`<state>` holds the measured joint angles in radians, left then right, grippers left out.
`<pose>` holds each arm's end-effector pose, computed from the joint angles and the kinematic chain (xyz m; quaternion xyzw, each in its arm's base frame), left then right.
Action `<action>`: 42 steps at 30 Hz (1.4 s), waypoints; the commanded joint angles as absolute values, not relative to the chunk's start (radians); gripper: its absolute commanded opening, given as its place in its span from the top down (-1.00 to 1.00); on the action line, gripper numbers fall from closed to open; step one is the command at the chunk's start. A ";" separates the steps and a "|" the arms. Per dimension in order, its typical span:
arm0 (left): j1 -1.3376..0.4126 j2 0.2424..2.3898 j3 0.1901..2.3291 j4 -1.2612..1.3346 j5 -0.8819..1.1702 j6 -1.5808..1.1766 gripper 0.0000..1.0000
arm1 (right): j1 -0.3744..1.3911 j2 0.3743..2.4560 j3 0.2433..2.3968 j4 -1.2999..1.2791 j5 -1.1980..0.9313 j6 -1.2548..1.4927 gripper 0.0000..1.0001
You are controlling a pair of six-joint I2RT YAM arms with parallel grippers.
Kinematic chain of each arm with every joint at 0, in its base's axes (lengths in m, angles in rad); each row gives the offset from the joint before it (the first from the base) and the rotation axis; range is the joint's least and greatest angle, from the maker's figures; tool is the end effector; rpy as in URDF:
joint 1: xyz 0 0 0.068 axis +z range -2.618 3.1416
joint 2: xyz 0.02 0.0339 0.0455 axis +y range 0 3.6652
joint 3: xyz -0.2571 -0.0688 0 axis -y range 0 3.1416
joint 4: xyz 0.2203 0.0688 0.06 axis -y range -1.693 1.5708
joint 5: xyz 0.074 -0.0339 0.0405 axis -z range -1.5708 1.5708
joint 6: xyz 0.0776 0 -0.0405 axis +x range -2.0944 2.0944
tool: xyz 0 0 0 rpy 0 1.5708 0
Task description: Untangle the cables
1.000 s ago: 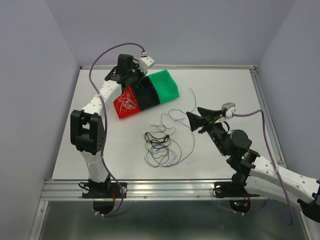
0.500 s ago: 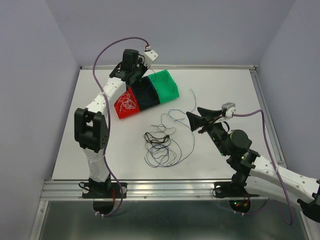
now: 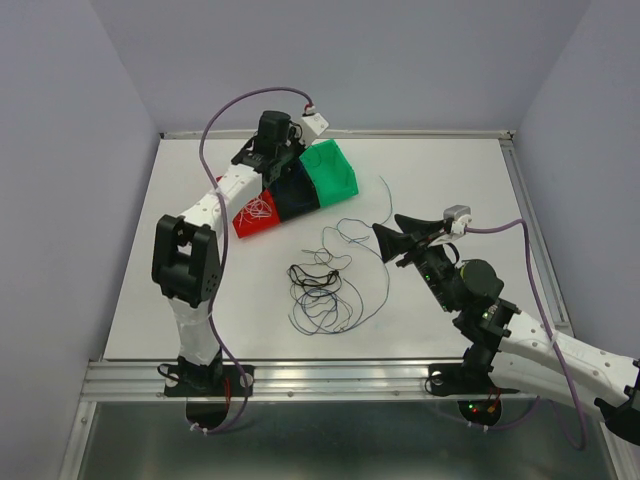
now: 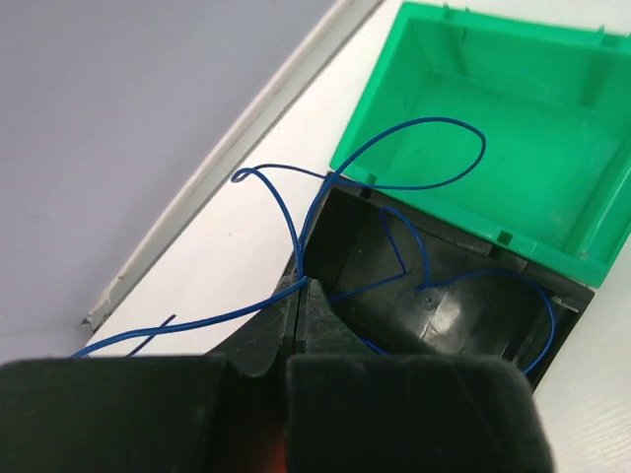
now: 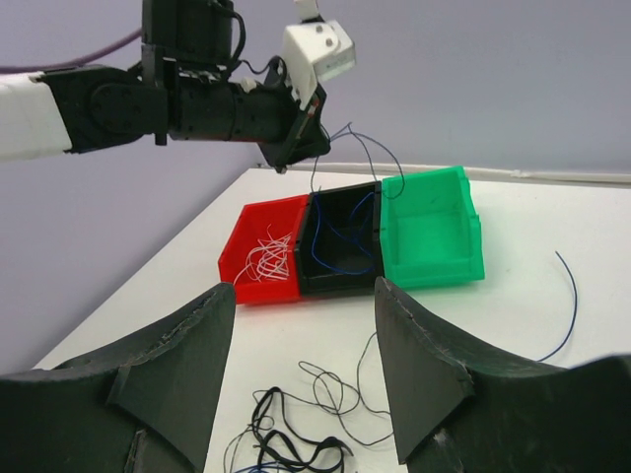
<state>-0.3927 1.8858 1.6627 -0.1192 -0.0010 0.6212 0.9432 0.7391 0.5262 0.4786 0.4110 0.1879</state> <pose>0.4348 -0.1800 0.3168 0.3965 0.7146 0.0661 0.5725 0.1414 0.1421 0.3369 -0.0685 0.6123 0.3122 0.7231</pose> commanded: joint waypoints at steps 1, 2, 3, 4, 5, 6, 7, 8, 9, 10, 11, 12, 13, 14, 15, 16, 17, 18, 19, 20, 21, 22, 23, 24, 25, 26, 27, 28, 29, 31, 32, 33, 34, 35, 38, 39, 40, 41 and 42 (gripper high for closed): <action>-0.388 1.838 1.605 -0.037 -0.008 0.681 1.00 | 0.945 0.729 0.535 0.494 0.410 0.193 -0.28; -0.388 1.838 1.597 -0.044 -0.005 0.689 1.00 | 0.943 0.729 0.535 0.494 0.410 0.193 -0.28; -0.390 1.832 1.583 -0.043 -0.015 0.698 1.00 | 0.945 0.727 0.532 0.494 0.411 0.193 -0.28; -0.390 1.829 1.563 -0.041 -0.021 0.727 1.00 | 0.943 0.726 0.534 0.494 0.411 0.193 -0.28; -0.390 1.821 1.524 -0.038 -0.025 0.738 1.00 | 0.943 0.726 0.534 0.494 0.413 0.192 -0.28; -0.388 1.815 1.497 -0.029 -0.029 0.752 1.00 | 0.945 0.726 0.534 0.494 0.411 0.193 -0.28; -0.387 1.804 1.468 -0.008 -0.037 0.761 1.00 | 0.943 0.724 0.534 0.494 0.411 0.192 -0.28; -0.387 1.784 1.415 -0.005 -0.041 0.788 1.00 | 0.945 0.726 0.534 0.494 0.408 0.192 -0.28; -0.387 1.775 1.392 -0.005 -0.037 0.802 1.00 | 0.945 0.727 0.534 0.494 0.408 0.193 -0.28; -0.388 1.761 1.370 -0.005 -0.031 0.814 1.00 | 0.945 0.727 0.534 0.494 0.408 0.193 -0.28; -0.387 1.759 1.339 -0.005 -0.028 0.828 1.00 | 0.943 0.729 0.534 0.494 0.408 0.195 -0.28; -0.388 1.763 1.330 -0.005 -0.028 0.854 1.00 | 0.943 0.732 0.535 0.494 0.408 0.195 -0.28; -0.387 1.769 1.328 -0.011 -0.026 0.862 1.00 | 0.945 0.733 0.535 0.494 0.410 0.196 -0.28; -0.385 1.793 1.341 -0.020 -0.032 0.870 1.00 | 0.945 0.736 0.535 0.494 0.408 0.196 -0.28; -0.384 1.808 1.353 -0.031 -0.034 0.879 1.00 | 0.945 0.739 0.535 0.494 0.408 0.196 -0.28; -0.382 1.825 1.371 -0.066 -0.029 0.884 1.00 | 0.945 0.741 0.535 0.494 0.410 0.196 -0.28; -0.376 1.854 1.412 -0.086 -0.005 0.887 1.00 | 0.945 0.742 0.537 0.494 0.411 0.196 -0.28; -0.371 1.871 1.436 -0.106 0.035 0.888 1.00 | 0.945 0.744 0.537 0.494 0.411 0.196 -0.28; -0.368 1.905 1.462 -0.151 0.085 0.888 1.00 | 0.945 0.745 0.538 0.494 0.413 0.196 -0.28; -0.368 1.923 1.515 -0.173 0.107 0.890 1.00 | 0.945 0.746 0.538 0.494 0.411 0.196 -0.28; -0.365 1.942 1.543 -0.192 0.124 0.887 1.00 | 0.945 0.746 0.537 0.494 0.413 0.196 -0.28; -0.368 1.985 1.569 -0.222 0.141 0.878 1.00 | 0.945 0.744 0.538 0.494 0.413 0.196 -0.28; -0.368 2.006 1.597 -0.239 0.156 0.871 1.00 | 0.943 0.744 0.537 0.492 0.413 0.196 -0.28; -0.367 2.026 1.645 -0.256 0.170 0.868 1.00 | 0.945 0.742 0.535 0.492 0.414 0.196 -0.28; -0.368 2.045 1.666 -0.282 0.181 0.865 1.00 | 0.945 0.742 0.537 0.494 0.413 0.196 -0.28; -0.368 2.078 1.696 -0.293 0.196 0.858 1.00 | 0.945 0.739 0.535 0.494 0.414 0.196 -0.28; -0.370 2.092 1.709 -0.301 0.195 0.853 1.00 | 0.945 0.738 0.537 0.494 0.414 0.196 -0.28; -0.371 2.117 1.716 -0.310 0.181 0.850 1.00 | 0.945 0.738 0.535 0.494 0.414 0.196 -0.28; -0.371 2.126 1.724 -0.311 0.170 0.841 1.00 | 0.943 0.735 0.535 0.494 0.413 0.196 -0.28; -0.371 2.135 1.720 -0.313 0.149 0.839 1.00 | 0.945 0.736 0.534 0.494 0.411 0.196 -0.28; -0.371 2.138 1.704 -0.313 0.147 0.842 1.00 | 0.943 0.736 0.535 0.494 0.413 0.198 -0.28; -0.371 2.140 1.697 -0.314 0.149 0.844 1.00 | 0.945 0.736 0.535 0.492 0.411 0.196 -0.28; -0.371 2.147 1.692 -0.321 0.152 0.844 1.00 | 0.945 0.736 0.535 0.494 0.408 0.198 -0.28; -0.371 2.155 1.692 -0.325 0.149 0.841 1.00 | 0.945 0.738 0.535 0.494 0.407 0.198 -0.28; -0.371 2.190 1.710 -0.350 0.156 0.833 1.00 | 0.943 0.739 0.535 0.494 0.410 0.199 -0.28; -0.371 2.198 1.710 -0.348 0.155 0.830 1.00 | 0.945 0.739 0.535 0.494 0.408 0.199 -0.28; -0.370 2.201 1.712 -0.341 0.156 0.824 1.00 | 0.943 0.741 0.535 0.494 0.411 0.199 -0.28; -0.370 2.198 1.698 -0.331 0.155 0.819 1.00 | 0.945 0.742 0.535 0.494 0.413 0.199 -0.28; -0.367 2.195 1.687 -0.321 0.158 0.818 0.95 | 0.943 0.741 0.535 0.492 0.414 0.199 -0.28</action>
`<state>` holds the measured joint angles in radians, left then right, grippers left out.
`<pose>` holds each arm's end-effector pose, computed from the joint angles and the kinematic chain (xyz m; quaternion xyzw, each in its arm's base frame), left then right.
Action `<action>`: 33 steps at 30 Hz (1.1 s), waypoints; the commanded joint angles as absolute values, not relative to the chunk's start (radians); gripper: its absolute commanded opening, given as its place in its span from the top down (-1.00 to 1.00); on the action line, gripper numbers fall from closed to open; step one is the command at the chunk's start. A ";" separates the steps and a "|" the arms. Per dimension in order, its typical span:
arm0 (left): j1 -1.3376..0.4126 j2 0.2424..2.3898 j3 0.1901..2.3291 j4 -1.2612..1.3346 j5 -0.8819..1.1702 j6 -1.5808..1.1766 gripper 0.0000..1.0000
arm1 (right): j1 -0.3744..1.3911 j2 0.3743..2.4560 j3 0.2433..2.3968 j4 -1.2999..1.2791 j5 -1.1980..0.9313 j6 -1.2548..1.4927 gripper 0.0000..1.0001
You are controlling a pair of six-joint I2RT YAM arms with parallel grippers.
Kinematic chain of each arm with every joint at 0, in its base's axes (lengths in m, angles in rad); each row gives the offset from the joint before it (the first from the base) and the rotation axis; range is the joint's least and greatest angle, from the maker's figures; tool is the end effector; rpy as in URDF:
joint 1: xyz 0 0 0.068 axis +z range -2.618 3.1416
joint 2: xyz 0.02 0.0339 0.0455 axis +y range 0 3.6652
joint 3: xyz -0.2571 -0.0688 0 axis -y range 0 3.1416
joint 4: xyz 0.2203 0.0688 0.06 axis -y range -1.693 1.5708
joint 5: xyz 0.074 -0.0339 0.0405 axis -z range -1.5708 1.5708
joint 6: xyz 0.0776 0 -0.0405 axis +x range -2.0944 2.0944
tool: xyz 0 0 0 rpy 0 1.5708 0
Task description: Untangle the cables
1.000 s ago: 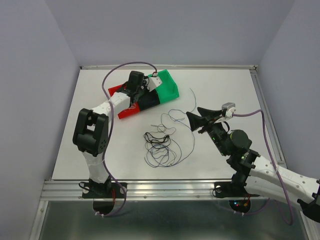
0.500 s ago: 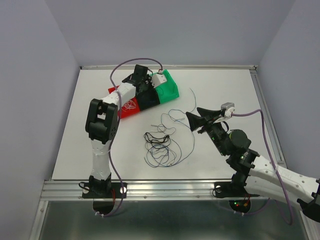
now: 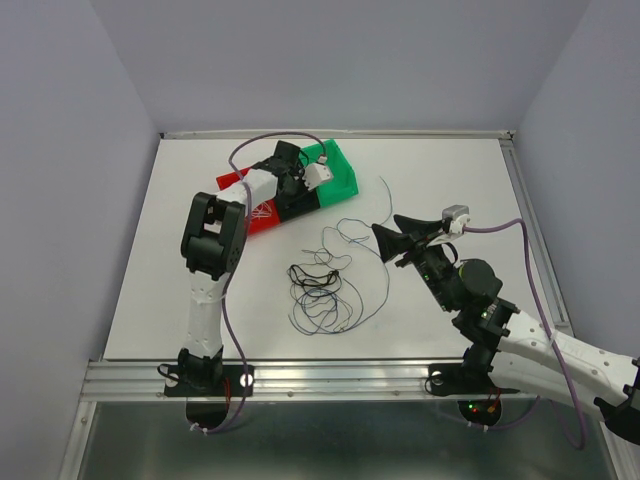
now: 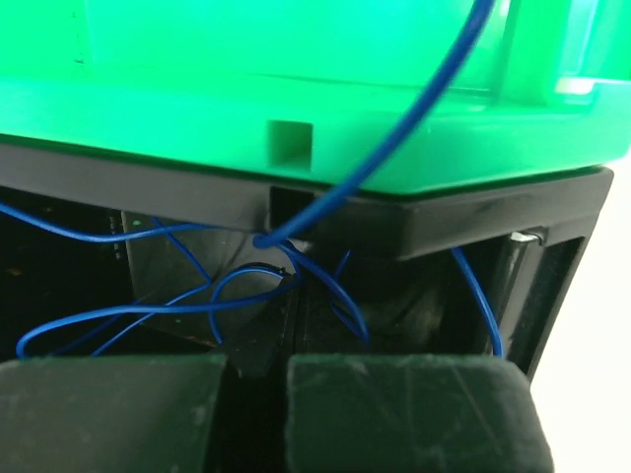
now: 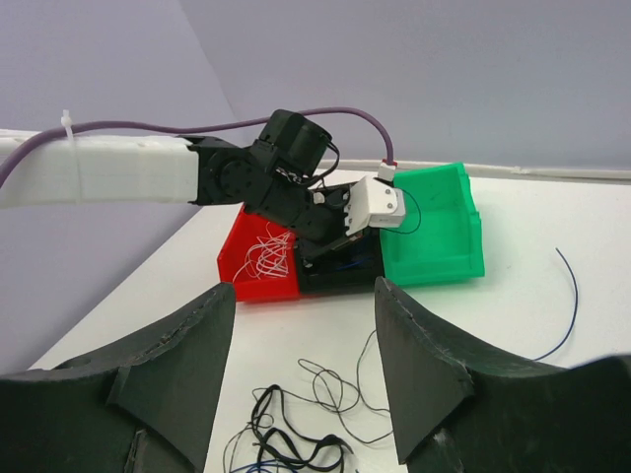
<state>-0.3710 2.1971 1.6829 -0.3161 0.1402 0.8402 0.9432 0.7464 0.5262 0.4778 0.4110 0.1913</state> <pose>0.4563 -0.1891 0.1544 0.5502 0.7501 0.0204 0.3662 0.1424 0.1434 0.3355 -0.0691 0.6152 0.3116 0.7209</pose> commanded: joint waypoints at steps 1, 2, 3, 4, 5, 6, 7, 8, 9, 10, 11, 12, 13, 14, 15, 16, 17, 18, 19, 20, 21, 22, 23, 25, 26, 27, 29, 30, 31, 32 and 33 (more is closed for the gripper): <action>-0.365 2.188 1.677 -0.298 0.164 0.816 0.86 | 0.945 0.742 0.535 0.494 0.414 0.199 -0.28; -0.365 2.175 1.657 -0.287 0.173 0.815 0.82 | 0.945 0.745 0.535 0.494 0.416 0.199 -0.28; -0.364 2.172 1.651 -0.279 0.173 0.812 0.80 | 0.945 0.746 0.535 0.494 0.416 0.199 -0.28; -0.361 2.171 1.651 -0.276 0.175 0.808 0.79 | 0.945 0.749 0.537 0.494 0.414 0.199 -0.28; -0.359 2.172 1.649 -0.275 0.179 0.801 0.79 | 0.945 0.750 0.538 0.494 0.416 0.199 -0.28; -0.357 2.172 1.648 -0.275 0.181 0.796 0.75 | 0.945 0.747 0.538 0.494 0.416 0.199 -0.28; -0.354 2.171 1.646 -0.272 0.184 0.790 0.68 | 0.945 0.749 0.537 0.494 0.416 0.199 -0.28; -0.350 2.160 1.643 -0.262 0.201 0.784 0.60 | 0.945 0.747 0.537 0.494 0.416 0.201 -0.28; -0.347 2.151 1.631 -0.258 0.215 0.776 0.36 | 0.945 0.744 0.535 0.494 0.416 0.199 -0.28; -0.335 2.138 1.622 -0.236 0.228 0.772 0.24 | 0.945 0.744 0.535 0.494 0.416 0.198 -0.28; -0.331 2.110 1.611 -0.224 0.244 0.764 0.16 | 0.945 0.742 0.535 0.494 0.417 0.199 -0.28; -0.327 2.094 1.594 -0.215 0.248 0.755 0.03 | 0.945 0.742 0.535 0.492 0.417 0.198 -0.28; -0.322 2.064 1.585 -0.197 0.256 0.749 -0.03 | 0.945 0.744 0.535 0.492 0.417 0.198 -0.28; -0.321 2.048 1.579 -0.189 0.258 0.746 -0.07 | 0.945 0.744 0.535 0.494 0.417 0.198 -0.28; -0.319 2.031 1.565 -0.183 0.261 0.741 -0.11 | 0.945 0.747 0.537 0.492 0.414 0.198 -0.28; -0.319 2.017 1.559 -0.173 0.261 0.736 -0.13 | 0.945 0.747 0.537 0.492 0.416 0.198 -0.28; -0.319 1.988 1.549 -0.169 0.258 0.736 -0.14 | 0.945 0.749 0.538 0.494 0.414 0.198 -0.28; -0.319 1.976 1.548 -0.167 0.258 0.735 -0.15 | 0.945 0.747 0.537 0.494 0.414 0.198 -0.28; -0.319 1.964 1.545 -0.167 0.259 0.733 -0.15 | 0.943 0.747 0.538 0.494 0.416 0.198 -0.28; -0.319 1.942 1.543 -0.166 0.253 0.730 -0.15 | 0.945 0.747 0.537 0.492 0.417 0.196 -0.28; -0.319 1.931 1.543 -0.164 0.252 0.730 -0.15 | 0.945 0.747 0.538 0.492 0.416 0.198 -0.28; -0.319 1.922 1.543 -0.164 0.250 0.729 -0.15 | 0.945 0.747 0.538 0.494 0.417 0.198 -0.28; -0.319 1.904 1.542 -0.164 0.245 0.729 -0.15 | 0.945 0.749 0.535 0.494 0.417 0.196 -0.28; -0.319 1.887 1.539 -0.169 0.245 0.732 -0.15 | 0.945 0.756 0.540 0.492 0.422 0.193 -0.28; -0.319 1.873 1.537 -0.179 0.247 0.735 -0.15 | 0.943 0.776 0.540 0.494 0.432 0.195 -0.28; -0.319 1.865 1.539 -0.186 0.247 0.736 -0.15 | 0.945 0.791 0.545 0.492 0.437 0.195 -0.28; -0.319 1.845 1.537 -0.204 0.252 0.739 -0.22 | 0.943 0.827 0.560 0.491 0.445 0.198 -0.28; -0.319 1.838 1.528 -0.206 0.253 0.741 -0.23 | 0.945 0.859 0.566 0.488 0.443 0.209 -0.29; -0.318 1.819 1.522 -0.206 0.246 0.742 -0.25 | 0.943 0.880 0.578 0.488 0.439 0.216 -0.42; -0.318 1.809 1.507 -0.203 0.245 0.739 -0.25 | 0.945 0.915 0.586 0.486 0.440 0.227 -0.46; -0.318 1.798 1.497 -0.201 0.241 0.736 -0.26 | 0.943 0.916 0.597 0.485 0.437 0.239 -0.46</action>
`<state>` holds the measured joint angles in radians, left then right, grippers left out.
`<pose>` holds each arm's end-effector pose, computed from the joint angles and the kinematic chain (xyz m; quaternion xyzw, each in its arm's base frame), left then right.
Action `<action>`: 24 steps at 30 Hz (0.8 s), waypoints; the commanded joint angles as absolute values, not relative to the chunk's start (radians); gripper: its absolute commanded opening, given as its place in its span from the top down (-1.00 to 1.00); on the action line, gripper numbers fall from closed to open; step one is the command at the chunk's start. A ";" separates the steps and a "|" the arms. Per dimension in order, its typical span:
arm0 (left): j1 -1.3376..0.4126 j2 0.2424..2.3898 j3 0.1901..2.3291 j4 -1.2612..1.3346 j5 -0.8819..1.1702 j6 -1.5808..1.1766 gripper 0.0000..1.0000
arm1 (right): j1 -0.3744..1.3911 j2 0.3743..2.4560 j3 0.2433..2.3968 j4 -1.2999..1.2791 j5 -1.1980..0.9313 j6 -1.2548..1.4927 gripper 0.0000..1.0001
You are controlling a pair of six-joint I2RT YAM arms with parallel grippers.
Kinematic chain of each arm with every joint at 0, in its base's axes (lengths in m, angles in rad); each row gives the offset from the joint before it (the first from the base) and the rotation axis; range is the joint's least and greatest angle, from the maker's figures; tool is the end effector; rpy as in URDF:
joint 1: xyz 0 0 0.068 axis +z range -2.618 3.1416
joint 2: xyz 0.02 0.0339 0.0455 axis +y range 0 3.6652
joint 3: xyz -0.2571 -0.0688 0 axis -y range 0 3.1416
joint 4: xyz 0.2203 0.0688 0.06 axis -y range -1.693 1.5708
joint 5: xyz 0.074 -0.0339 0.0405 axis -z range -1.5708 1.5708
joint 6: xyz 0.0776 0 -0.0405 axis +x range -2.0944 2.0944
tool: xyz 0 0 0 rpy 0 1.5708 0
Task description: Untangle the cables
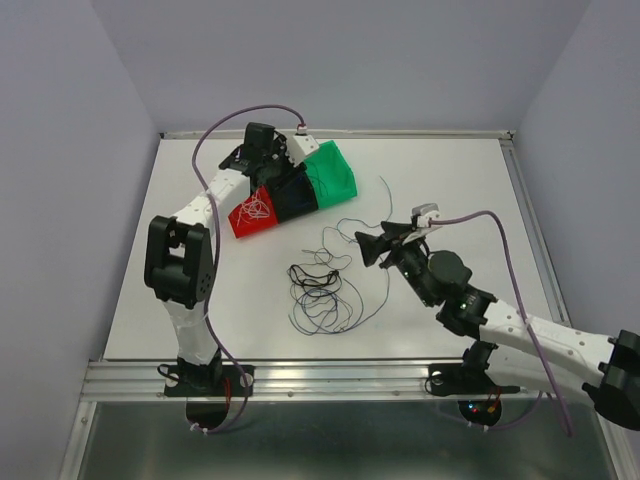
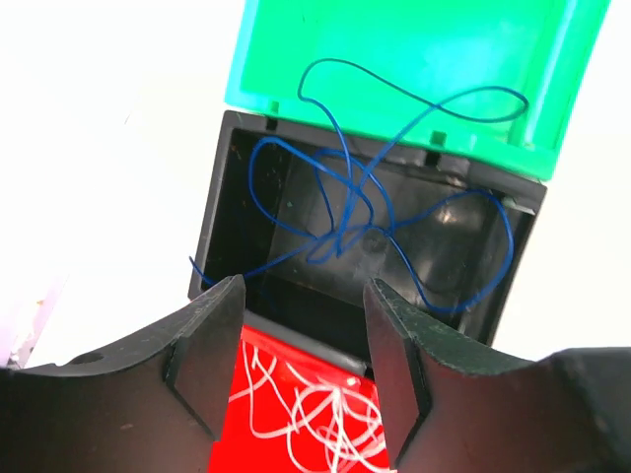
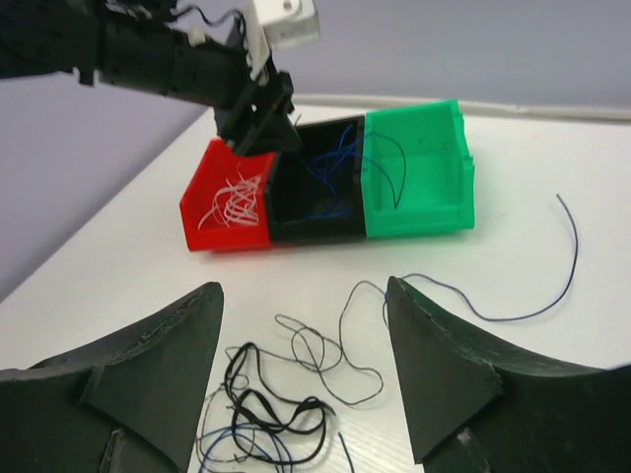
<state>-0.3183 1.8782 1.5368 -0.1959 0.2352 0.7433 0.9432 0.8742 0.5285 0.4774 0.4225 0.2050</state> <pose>0.4254 -0.1592 0.2648 0.4871 0.7153 0.0038 0.5011 0.1586 0.1644 0.3115 -0.0854 0.6579 0.2833 0.6925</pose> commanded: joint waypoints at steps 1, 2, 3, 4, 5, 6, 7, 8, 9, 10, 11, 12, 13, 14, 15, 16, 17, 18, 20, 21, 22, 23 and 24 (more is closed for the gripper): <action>-0.316 1.786 1.488 -0.190 0.241 0.733 -0.27 | 0.943 0.963 0.623 0.482 0.434 0.250 -0.50; -0.313 1.760 1.467 -0.184 0.248 0.732 -0.27 | 0.924 1.016 0.641 0.477 0.393 0.276 -0.51; -0.311 1.747 1.454 -0.175 0.250 0.727 -0.27 | 0.908 1.017 0.661 0.469 0.361 0.296 -0.51; -0.308 1.723 1.442 -0.152 0.261 0.709 -0.27 | 0.852 1.081 0.713 0.460 0.259 0.326 -0.50; -0.302 1.711 1.419 -0.138 0.267 0.697 -0.27 | 0.809 1.129 0.742 0.457 0.182 0.406 -0.50; -0.299 1.698 1.404 -0.123 0.275 0.678 -0.27 | 0.763 1.178 0.779 0.454 0.099 0.454 -0.50; -0.295 1.687 1.388 -0.103 0.281 0.658 -0.27 | 0.715 1.290 0.813 0.453 0.024 0.500 -0.51; -0.290 1.660 1.369 -0.060 0.297 0.620 -0.27 | 0.651 1.343 0.884 0.454 -0.091 0.537 -0.51; -0.281 1.649 1.329 -0.037 0.305 0.598 -0.27 | 0.634 1.389 0.919 0.454 -0.124 0.572 -0.51; -0.275 1.617 1.304 0.025 0.330 0.577 -0.28 | 0.621 1.478 0.952 0.457 -0.146 0.575 -0.53; -0.272 1.603 1.258 0.055 0.339 0.542 -0.29 | 0.617 1.517 0.994 0.456 -0.147 0.574 -0.54; -0.265 1.592 1.240 0.102 0.347 0.528 -0.30 | 0.612 1.561 1.064 0.454 -0.150 0.583 -0.56; -0.264 1.586 1.227 0.123 0.354 0.511 -0.30 | 0.603 1.601 1.103 0.454 -0.161 0.592 -0.56; -0.262 1.576 1.215 0.136 0.379 0.500 -0.30 | 0.585 1.638 1.135 0.453 -0.191 0.604 -0.56; -0.261 1.577 1.204 0.146 0.393 0.480 -0.30 | 0.574 1.722 1.166 0.453 -0.207 0.624 -0.55; -0.261 1.580 1.204 0.155 0.399 0.474 -0.30 | 0.566 1.756 1.224 0.454 -0.210 0.629 -0.55; -0.261 1.594 1.209 0.163 0.413 0.465 -0.30 | 0.560 1.820 1.247 0.457 -0.213 0.629 -0.55; -0.259 1.600 1.207 0.170 0.420 0.459 -0.29 | 0.558 1.848 1.276 0.460 -0.219 0.617 -0.55; -0.255 1.617 1.193 0.224 0.429 0.443 -0.29 | 0.555 1.902 1.350 0.457 -0.210 0.597 -0.59; -0.255 1.624 1.192 0.235 0.436 0.440 -0.29 | 0.552 1.923 1.371 0.457 -0.209 0.592 -0.61; -0.253 1.632 1.189 0.265 0.440 0.430 -0.29 | 0.549 1.972 1.391 0.456 -0.203 0.586 -0.63; -0.252 1.647 1.193 0.276 0.436 0.425 -0.28 | 0.545 1.994 1.435 0.451 -0.193 0.556 -0.64; -0.252 1.657 1.198 0.281 0.433 0.422 -0.29 | 0.542 2.017 1.459 0.439 -0.186 0.536 -0.64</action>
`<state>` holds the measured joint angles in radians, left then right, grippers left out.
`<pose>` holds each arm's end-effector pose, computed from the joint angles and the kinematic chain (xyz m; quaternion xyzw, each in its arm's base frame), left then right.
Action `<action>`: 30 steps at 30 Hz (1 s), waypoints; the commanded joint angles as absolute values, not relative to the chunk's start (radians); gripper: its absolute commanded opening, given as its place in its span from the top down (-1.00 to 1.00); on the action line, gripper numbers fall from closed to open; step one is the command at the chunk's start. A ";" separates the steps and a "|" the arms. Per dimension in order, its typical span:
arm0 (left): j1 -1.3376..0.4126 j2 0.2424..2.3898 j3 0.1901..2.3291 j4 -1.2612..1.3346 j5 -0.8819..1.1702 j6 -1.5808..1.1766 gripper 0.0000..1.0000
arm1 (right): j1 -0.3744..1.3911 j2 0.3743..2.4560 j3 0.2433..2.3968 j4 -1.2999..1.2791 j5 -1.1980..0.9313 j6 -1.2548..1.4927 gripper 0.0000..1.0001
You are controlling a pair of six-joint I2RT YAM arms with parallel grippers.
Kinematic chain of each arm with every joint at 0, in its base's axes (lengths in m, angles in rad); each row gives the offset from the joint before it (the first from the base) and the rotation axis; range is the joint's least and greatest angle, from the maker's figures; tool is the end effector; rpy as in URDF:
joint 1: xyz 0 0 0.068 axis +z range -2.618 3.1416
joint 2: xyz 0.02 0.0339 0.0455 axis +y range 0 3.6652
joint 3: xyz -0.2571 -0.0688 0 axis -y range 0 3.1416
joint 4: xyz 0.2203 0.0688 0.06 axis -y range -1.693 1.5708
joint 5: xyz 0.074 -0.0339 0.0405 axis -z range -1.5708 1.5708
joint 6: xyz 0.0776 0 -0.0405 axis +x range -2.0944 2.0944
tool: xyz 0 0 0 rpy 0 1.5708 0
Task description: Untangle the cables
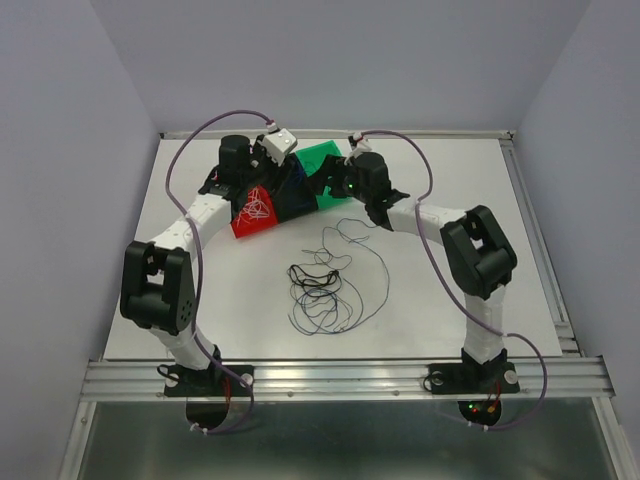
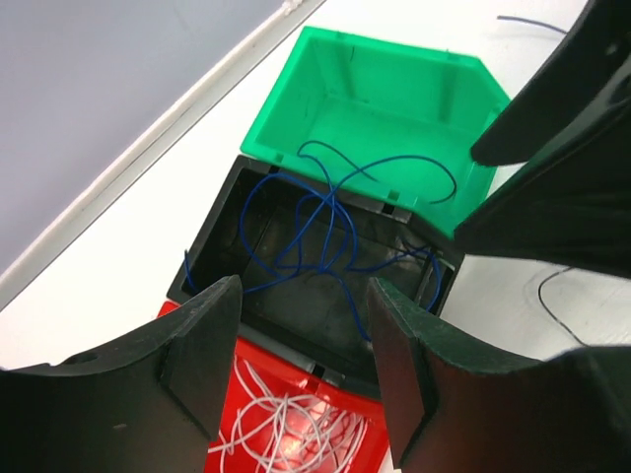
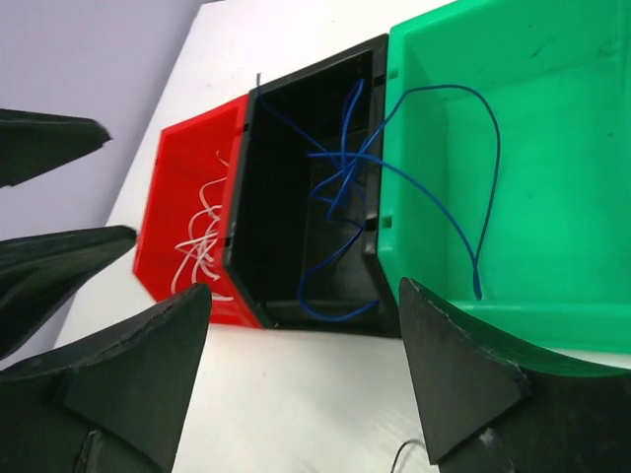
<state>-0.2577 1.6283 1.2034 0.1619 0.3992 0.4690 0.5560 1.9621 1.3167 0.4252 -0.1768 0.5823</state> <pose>0.3798 -0.1313 0.2962 0.3892 0.6843 -0.0936 0.6095 0.3979 0.2633 0.2337 -0.0450 0.7781 0.3936 0.4874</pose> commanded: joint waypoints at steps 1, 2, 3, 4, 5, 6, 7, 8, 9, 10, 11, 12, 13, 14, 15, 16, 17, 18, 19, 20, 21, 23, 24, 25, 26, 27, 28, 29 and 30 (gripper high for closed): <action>-0.250 1.664 1.203 0.291 0.430 0.413 -0.28 | 0.540 2.048 1.480 0.414 -0.173 0.514 -0.63; -0.245 1.680 1.210 0.294 0.423 0.408 -0.28 | 0.535 2.060 1.503 0.405 -0.143 0.462 -0.60; -0.241 1.684 1.213 0.296 0.420 0.402 -0.27 | 0.535 2.069 1.509 0.397 -0.123 0.434 -0.57; -0.238 1.686 1.212 0.298 0.420 0.394 -0.27 | 0.534 2.072 1.514 0.394 -0.111 0.411 -0.51; -0.235 1.683 1.209 0.299 0.428 0.387 -0.27 | 0.531 2.085 1.517 0.381 -0.095 0.388 -0.44; -0.233 1.680 1.201 0.301 0.426 0.385 -0.27 | 0.528 2.094 1.540 0.368 -0.098 0.350 -0.43; -0.233 1.674 1.197 0.301 0.422 0.385 -0.27 | 0.526 2.105 1.554 0.347 -0.095 0.330 -0.42; -0.233 1.660 1.187 0.308 0.414 0.385 -0.27 | 0.526 2.112 1.562 0.321 -0.068 0.312 -0.33; -0.233 1.651 1.177 0.314 0.410 0.385 -0.27 | 0.526 2.111 1.556 0.324 -0.052 0.289 -0.29; -0.230 1.643 1.154 0.333 0.405 0.384 -0.27 | 0.526 2.108 1.539 0.340 -0.035 0.275 -0.24; -0.232 1.628 1.141 0.339 0.402 0.383 -0.27 | 0.525 2.105 1.531 0.350 -0.028 0.261 -0.19; -0.232 1.620 1.122 0.344 0.402 0.385 -0.27 | 0.528 2.106 1.528 0.354 -0.023 0.236 -0.15; -0.232 1.617 1.117 0.345 0.403 0.385 -0.28 | 0.526 2.112 1.540 0.354 -0.025 0.227 -0.11; -0.232 1.612 1.112 0.344 0.402 0.384 -0.28 | 0.526 2.131 1.551 0.341 -0.028 0.209 -0.10; -0.232 1.611 1.105 0.342 0.399 0.388 -0.28 | 0.526 2.141 1.569 0.325 -0.023 0.198 -0.10; -0.232 1.606 1.101 0.338 0.399 0.390 -0.28 | 0.526 2.149 1.584 0.316 -0.021 0.192 -0.08; -0.230 1.606 1.098 0.337 0.399 0.390 -0.28 | 0.526 2.155 1.589 0.316 -0.025 0.186 -0.07; -0.230 1.602 1.094 0.336 0.403 0.390 -0.28 | 0.526 2.161 1.592 0.314 -0.032 0.178 -0.06; -0.229 1.594 1.086 0.331 0.408 0.391 -0.27 | 0.526 2.167 1.592 0.311 -0.035 0.170 -0.05; -0.229 1.591 1.083 0.325 0.410 0.393 -0.28 | 0.526 2.169 1.592 0.311 -0.041 0.166 -0.05; -0.229 1.588 1.080 0.321 0.410 0.394 -0.28 | 0.526 2.172 1.591 0.311 -0.049 0.161 -0.05; -0.226 1.575 1.066 0.318 0.410 0.394 -0.28 | 0.526 2.183 1.594 0.311 -0.054 0.150 -0.05; -0.225 1.572 1.063 0.316 0.411 0.394 -0.28 | 0.526 2.187 1.598 0.311 -0.052 0.147 -0.05; -0.225 1.572 1.058 0.318 0.413 0.393 -0.28 | 0.526 2.190 1.603 0.307 -0.045 0.143 -0.05; -0.224 1.568 1.055 0.318 0.414 0.393 -0.27 | 0.528 2.204 1.611 0.298 -0.041 0.141 -0.04; -0.222 1.568 1.054 0.316 0.419 0.390 -0.27 | 0.528 2.209 1.620 0.298 -0.047 0.134 -0.03; -0.222 1.566 1.054 0.316 0.422 0.390 -0.28 | 0.528 2.215 1.623 0.298 -0.057 0.132 -0.01; -0.221 1.563 1.051 0.314 0.423 0.388 -0.27 | 0.528 2.223 1.628 0.298 -0.076 0.135 0.03; -0.221 1.562 1.051 0.314 0.422 0.388 -0.28 | 0.528 2.227 1.634 0.298 -0.083 0.135 0.07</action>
<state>-0.2272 1.6188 1.0603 0.2878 0.4038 0.3981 0.5278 2.2097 1.5574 0.2893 -0.0528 0.1612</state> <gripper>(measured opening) 0.639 0.493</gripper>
